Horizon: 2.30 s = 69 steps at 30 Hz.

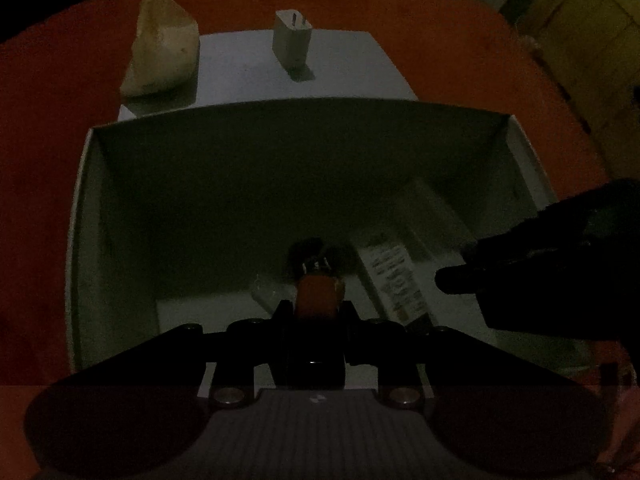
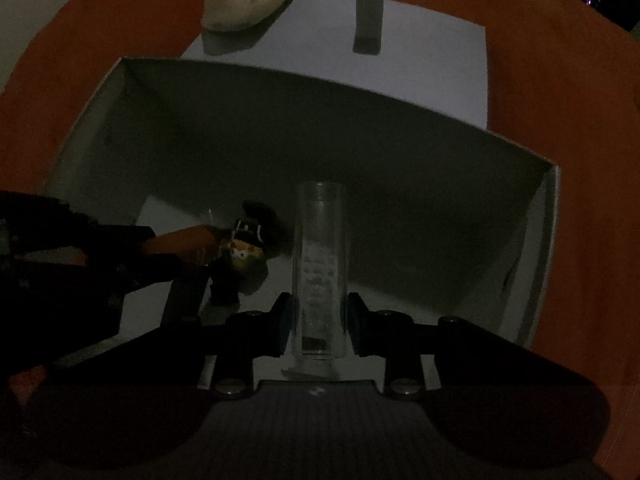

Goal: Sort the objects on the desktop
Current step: 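Lower tube and bottle into the box and open both tools, then withdraw both open tools from the box back toward the paper sheet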

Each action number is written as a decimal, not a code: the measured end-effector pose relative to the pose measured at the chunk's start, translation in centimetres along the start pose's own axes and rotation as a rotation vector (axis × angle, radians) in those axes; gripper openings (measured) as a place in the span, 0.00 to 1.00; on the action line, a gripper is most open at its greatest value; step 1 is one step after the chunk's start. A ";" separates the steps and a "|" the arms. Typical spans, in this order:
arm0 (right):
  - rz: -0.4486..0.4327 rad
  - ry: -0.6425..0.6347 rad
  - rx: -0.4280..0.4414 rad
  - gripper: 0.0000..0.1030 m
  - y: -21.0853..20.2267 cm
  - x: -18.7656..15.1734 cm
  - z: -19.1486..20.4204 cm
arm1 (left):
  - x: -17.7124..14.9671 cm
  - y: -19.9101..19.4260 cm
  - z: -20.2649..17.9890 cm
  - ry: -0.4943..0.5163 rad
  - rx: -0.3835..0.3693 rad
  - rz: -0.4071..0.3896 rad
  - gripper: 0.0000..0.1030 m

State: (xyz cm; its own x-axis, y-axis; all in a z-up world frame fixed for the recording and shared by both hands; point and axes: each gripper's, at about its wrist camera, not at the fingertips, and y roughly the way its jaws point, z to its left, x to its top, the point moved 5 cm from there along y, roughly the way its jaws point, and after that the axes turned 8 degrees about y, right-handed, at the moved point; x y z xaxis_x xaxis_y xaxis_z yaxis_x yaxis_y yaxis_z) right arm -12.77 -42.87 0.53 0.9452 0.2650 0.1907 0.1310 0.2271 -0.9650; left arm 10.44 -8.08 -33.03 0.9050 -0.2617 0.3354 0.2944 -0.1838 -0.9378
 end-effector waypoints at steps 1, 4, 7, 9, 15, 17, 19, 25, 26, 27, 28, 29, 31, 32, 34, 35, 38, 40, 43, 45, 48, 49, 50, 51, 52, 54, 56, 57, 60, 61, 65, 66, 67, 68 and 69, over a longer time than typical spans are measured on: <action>0.002 -0.001 0.003 0.31 0.2 -0.1 0.1 | 0.0 0.1 0.0 0.000 0.000 0.003 0.20; 0.006 -0.005 -0.002 0.31 0.7 -0.2 0.1 | 0.0 0.5 0.1 0.000 0.006 0.007 0.20; 0.019 -0.003 -0.012 0.31 1.5 -0.4 0.2 | 0.0 0.7 0.0 0.000 0.003 0.010 0.20; 0.025 -0.010 -0.022 0.31 2.0 -0.7 0.2 | 0.1 0.7 -0.2 0.002 -0.002 0.007 0.20; 0.045 -0.023 -0.045 0.31 3.3 -1.2 0.3 | -0.1 1.2 -0.6 0.014 -0.009 0.019 0.20; 0.052 -0.024 -0.052 0.31 3.6 -1.4 0.3 | -0.2 1.4 -0.8 0.020 -0.011 0.025 0.20; 0.058 -0.025 -0.058 0.31 3.9 -1.5 0.3 | -0.3 1.6 -0.9 0.025 -0.013 0.030 0.20; 0.083 -0.018 -0.063 0.31 4.7 -2.1 0.5 | -1.3 2.8 -1.4 0.036 -0.010 0.080 0.20; 0.085 -0.024 -0.066 0.31 4.7 -2.3 0.6 | -1.5 3.0 -1.4 0.038 -0.006 0.089 0.20; 0.086 -0.034 -0.069 0.31 4.7 -2.5 0.6 | -1.7 3.2 -1.4 0.041 -0.004 0.093 0.20; 0.087 -0.042 -0.072 0.31 4.8 -2.7 0.7 | -1.9 3.4 -1.4 0.044 -0.001 0.098 0.20; 0.089 -0.046 -0.074 0.31 4.9 -2.8 0.7 | -2.1 3.5 -1.4 0.047 0.001 0.102 0.20; 0.098 -0.046 -0.076 0.31 5.2 -3.2 0.5 | -2.4 3.9 -1.4 0.049 0.005 0.111 0.20; 0.101 -0.046 -0.078 0.31 5.4 -3.4 0.4 | -2.6 4.0 -1.4 0.050 0.007 0.115 0.20; 0.098 -0.054 -0.085 0.31 5.5 -3.6 0.4 | -2.8 4.1 -1.5 0.051 0.009 0.119 0.20; 0.097 -0.060 -0.088 0.31 5.5 -3.7 0.5 | -2.9 4.2 -1.4 0.050 0.008 0.120 0.20; 0.099 -0.058 -0.086 0.31 5.6 -4.0 0.3 | -3.0 4.4 -1.4 0.048 0.013 0.124 0.20; 0.100 -0.056 -0.085 0.31 5.7 -4.0 0.2 | -3.1 4.5 -1.4 0.046 0.012 0.127 0.20; 0.101 -0.050 -0.084 0.31 5.7 -4.1 0.0 | -3.2 4.7 -1.4 0.044 0.012 0.131 0.20; 0.099 -0.047 -0.083 0.31 5.7 -4.2 -0.1 | -3.4 4.9 -1.5 0.045 0.012 0.134 0.20; 0.099 -0.040 -0.078 0.32 5.7 -4.1 -0.2 | -3.5 5.1 -1.6 0.042 0.008 0.138 0.20; 0.102 -0.038 -0.078 0.32 5.7 -4.2 -0.3 | -3.5 5.1 -1.6 0.043 0.007 0.139 0.21; 0.106 -0.033 -0.080 0.36 5.7 -4.2 -0.4 | -3.5 5.1 -1.6 0.038 0.004 0.142 0.24; 0.107 -0.025 -0.083 0.42 5.7 -4.2 -0.5 | -3.5 4.9 -1.6 0.029 0.000 0.143 0.27; 0.104 -0.017 -0.082 0.46 5.6 -4.2 -0.6 | -3.3 4.7 -1.6 0.023 -0.005 0.142 0.35; 0.097 -0.003 -0.069 0.55 5.0 -4.1 -0.6 | -3.1 4.2 -1.6 0.017 -0.010 0.127 0.41; 0.088 0.018 -0.060 0.55 4.2 -3.7 -0.8 | -2.7 3.5 -1.6 0.011 -0.018 0.115 0.41; 0.082 0.030 -0.053 0.55 3.7 -3.5 -0.9 | -2.5 3.2 -1.6 0.006 -0.022 0.109 0.41; 0.056 0.063 -0.008 0.55 1.8 -2.4 -1.2 | -1.9 2.3 -1.2 -0.025 -0.037 0.082 0.41; 0.044 0.071 0.000 0.55 1.2 -2.1 -1.2 | -1.7 2.0 -1.0 -0.028 -0.037 0.076 0.41; 0.006 0.078 0.012 0.54 -0.2 -0.9 -1.2 | -0.9 1.4 -0.6 -0.036 -0.032 0.057 0.41; 0.002 0.081 0.012 0.54 -0.2 -0.7 -1.1 | -0.7 1.4 -0.4 -0.043 -0.031 0.054 0.41; 0.001 0.084 0.015 0.54 -0.4 -0.6 -1.2 | -0.6 1.3 -0.2 -0.049 -0.030 0.054 0.41; 0.001 0.087 0.017 0.54 -0.5 -0.6 -1.1 | -0.5 1.3 0.0 -0.054 -0.029 0.054 0.41; 0.001 0.089 0.018 0.54 -0.3 -0.6 -1.1 | -0.5 1.3 0.2 -0.060 -0.024 0.054 0.41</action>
State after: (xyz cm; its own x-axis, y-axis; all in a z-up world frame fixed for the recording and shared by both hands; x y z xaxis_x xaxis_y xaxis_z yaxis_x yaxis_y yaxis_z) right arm -13.08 -44.16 0.54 0.9683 0.1809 0.1719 0.1253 0.2436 -0.9617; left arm 10.45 -8.02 -34.41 0.9365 -0.2143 0.2775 0.2376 -0.1942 -0.9517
